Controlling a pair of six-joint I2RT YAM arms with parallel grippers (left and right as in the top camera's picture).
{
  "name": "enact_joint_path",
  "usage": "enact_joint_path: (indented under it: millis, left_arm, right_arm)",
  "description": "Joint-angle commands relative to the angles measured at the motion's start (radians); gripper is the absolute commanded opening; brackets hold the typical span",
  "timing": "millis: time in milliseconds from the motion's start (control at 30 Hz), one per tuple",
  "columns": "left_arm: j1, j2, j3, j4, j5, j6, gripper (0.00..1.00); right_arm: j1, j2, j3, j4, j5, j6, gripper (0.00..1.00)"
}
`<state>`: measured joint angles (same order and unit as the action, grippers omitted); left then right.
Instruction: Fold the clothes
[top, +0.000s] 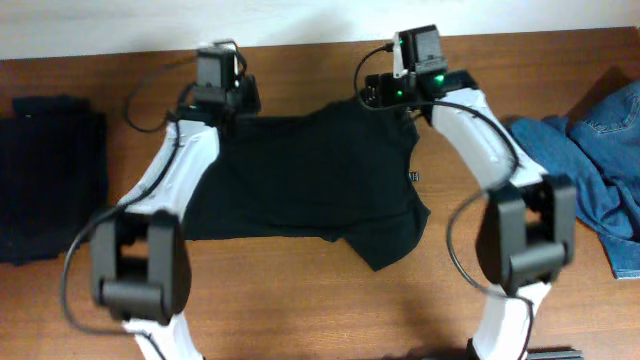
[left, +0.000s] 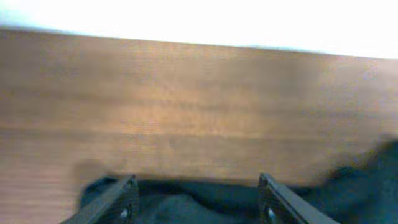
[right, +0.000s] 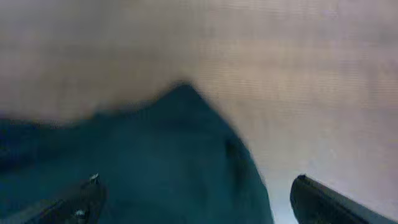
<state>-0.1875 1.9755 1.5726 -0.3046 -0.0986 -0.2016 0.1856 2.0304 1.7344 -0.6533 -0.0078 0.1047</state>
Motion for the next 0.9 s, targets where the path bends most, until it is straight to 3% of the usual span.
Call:
enact_joint_path:
  millis: [0, 67, 133, 200, 267, 300, 500, 567, 733, 867]
  left_arm:
    - [0.007, -0.044, 0.014, -0.067, -0.014, 0.016, 0.61]
    - [0.007, -0.032, 0.014, -0.114, -0.014, 0.016, 0.61]
    - [0.007, -0.018, 0.014, -0.147, -0.014, 0.016, 0.61]
    - [0.007, 0.002, 0.014, -0.167, -0.014, 0.016, 0.60]
    - [0.007, 0.017, 0.014, -0.189, -0.014, 0.015, 0.53]
    - [0.007, 0.022, 0.014, -0.200, -0.014, 0.013, 0.52]
    - [0.007, 0.058, 0.014, -0.212, -0.015, 0.013, 0.53]
    - [0.007, 0.071, 0.014, -0.212, -0.015, 0.013, 0.54]
    - [0.007, 0.080, 0.014, -0.209, -0.015, 0.013, 0.58]
    - [0.007, 0.082, 0.014, -0.212, -0.015, 0.013, 0.57]
  right_arm:
    - [0.004, -0.058, 0.016, -0.099, -0.011, 0.006, 0.96]
    - [0.005, -0.040, 0.009, -0.156, -0.040, 0.005, 0.95]
    - [0.006, -0.021, -0.014, -0.168, -0.085, 0.005, 0.84]
    - [0.006, -0.001, -0.043, -0.158, -0.119, 0.005, 0.68]
    - [0.006, 0.021, -0.050, -0.159, -0.133, 0.005, 0.50]
    - [0.006, 0.030, -0.050, -0.159, -0.142, 0.005, 0.47]
    - [0.027, 0.072, -0.050, -0.141, -0.140, -0.026, 0.49]
    - [0.040, 0.092, -0.050, -0.142, -0.139, -0.026, 0.40]
    - [0.061, 0.156, -0.050, -0.139, -0.139, -0.025, 0.09]
    - [0.062, 0.192, -0.050, -0.131, -0.139, -0.021, 0.04]
